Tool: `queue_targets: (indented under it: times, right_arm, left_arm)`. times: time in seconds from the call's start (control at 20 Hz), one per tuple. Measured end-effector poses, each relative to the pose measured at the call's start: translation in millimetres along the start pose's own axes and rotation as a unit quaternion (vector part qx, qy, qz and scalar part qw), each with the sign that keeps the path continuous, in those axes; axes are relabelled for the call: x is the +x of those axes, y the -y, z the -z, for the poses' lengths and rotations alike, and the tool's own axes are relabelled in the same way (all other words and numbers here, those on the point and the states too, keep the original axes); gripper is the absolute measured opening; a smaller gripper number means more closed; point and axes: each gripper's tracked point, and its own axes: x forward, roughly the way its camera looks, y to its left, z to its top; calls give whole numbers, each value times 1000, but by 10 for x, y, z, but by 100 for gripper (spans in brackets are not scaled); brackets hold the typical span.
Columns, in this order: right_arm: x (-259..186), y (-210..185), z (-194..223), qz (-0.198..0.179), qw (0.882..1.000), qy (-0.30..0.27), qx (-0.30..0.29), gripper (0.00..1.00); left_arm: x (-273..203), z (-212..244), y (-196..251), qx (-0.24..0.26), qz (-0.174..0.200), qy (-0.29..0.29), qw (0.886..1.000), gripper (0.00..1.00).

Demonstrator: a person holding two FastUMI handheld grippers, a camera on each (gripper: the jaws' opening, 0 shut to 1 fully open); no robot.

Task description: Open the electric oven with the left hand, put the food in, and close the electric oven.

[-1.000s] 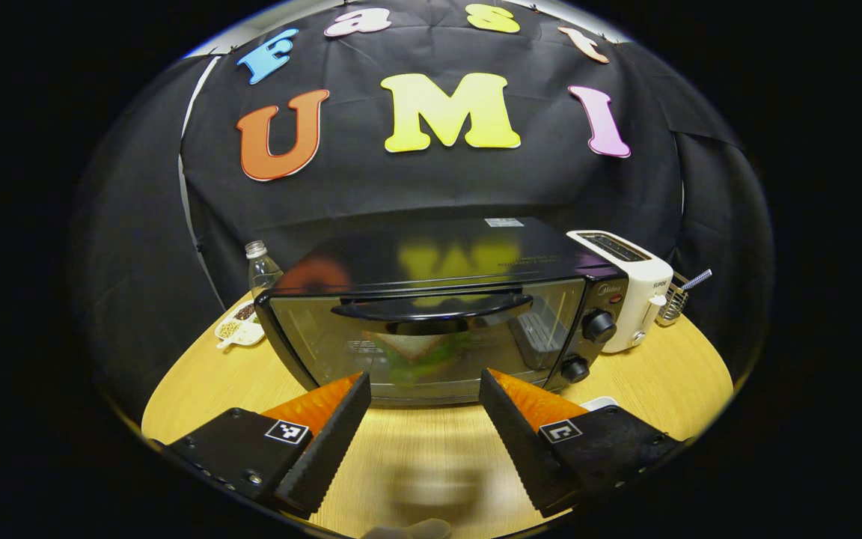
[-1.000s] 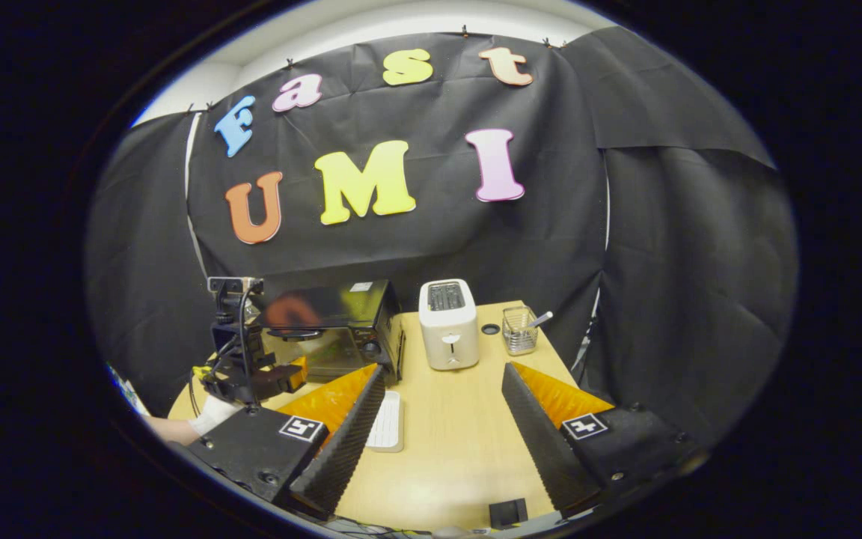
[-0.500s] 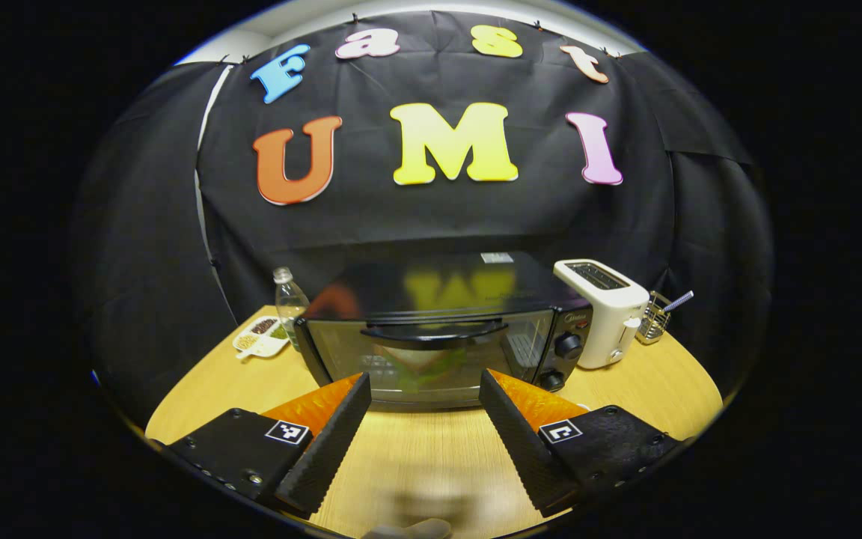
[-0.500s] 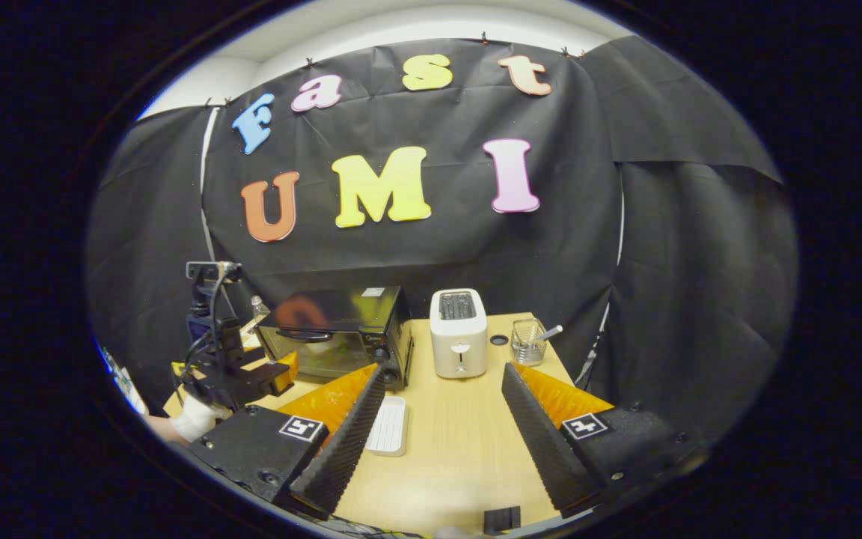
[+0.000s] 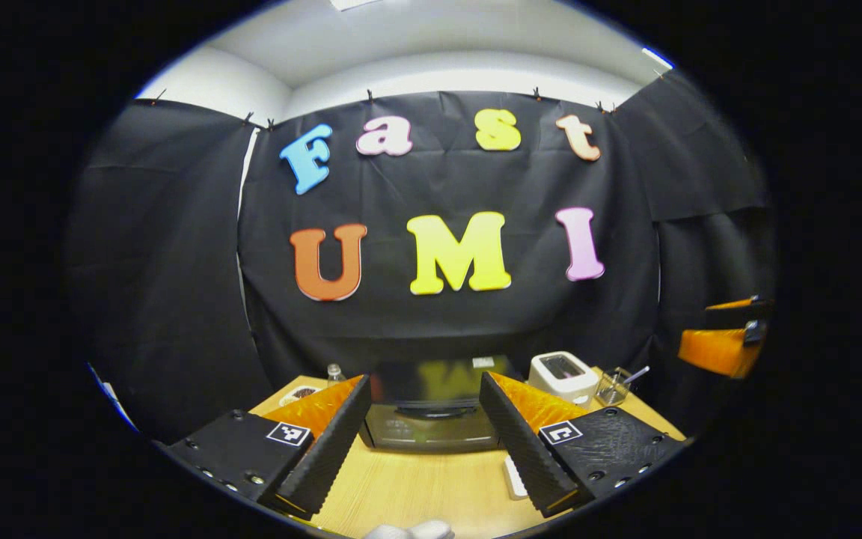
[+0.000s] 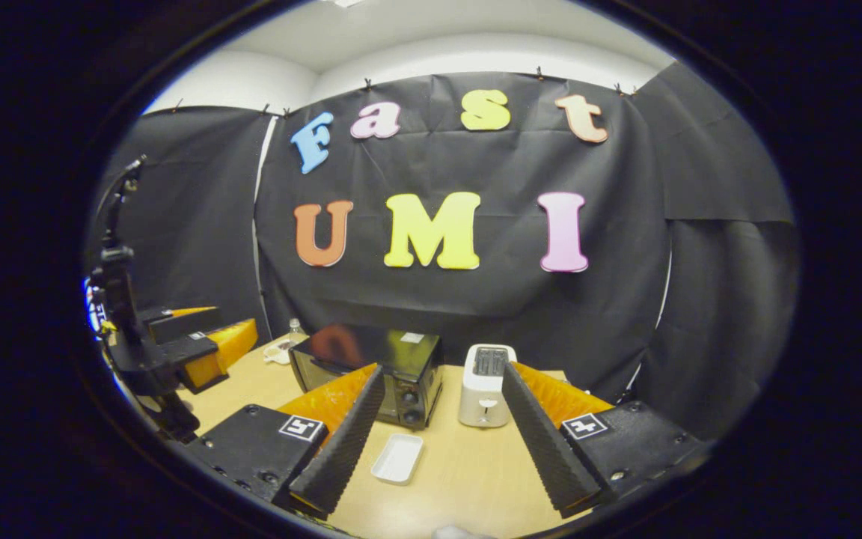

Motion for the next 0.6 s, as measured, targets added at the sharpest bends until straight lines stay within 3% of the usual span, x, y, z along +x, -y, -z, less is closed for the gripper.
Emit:
queue_targets:
  times: [0.2, 0.25, 0.3, 0.4, 0.45, 0.5, 0.55, 0.6]
  right_arm:
    - [-235, -70, -374, 35, 998, 45, 8, 100]
    - [-305, -85, -433, 44, 998, 48, 9, 90]
    - [-359, -112, -483, 50, 997, 54, 13, 100]
    - [-462, -138, -556, 64, 996, 60, 13, 100]
    - [-522, -149, -576, 70, 996, 62, 10, 90]
    - [-558, -174, -601, 74, 995, 65, 9, 90]
    - [-603, -191, -632, 78, 995, 67, 11, 100]
    - [-641, -215, -633, 81, 994, 68, 12, 90]
  left_arm:
    - [-386, -580, -101, 6, 5, 48, 999, 95]
    - [-449, -604, -143, 1, 6, 47, 999, 95]
    - [-507, -615, -146, -8, 14, 43, 999, 95]
    - [-591, -725, -245, -16, 16, 50, 998, 95]
    - [-608, -746, -326, -16, 15, 54, 998, 95]
    - [-627, -773, -392, -14, 13, 56, 998, 95]
    - [-643, -765, -422, -15, 15, 55, 998, 95]
    - [-653, -764, -454, -17, 16, 53, 998, 95]
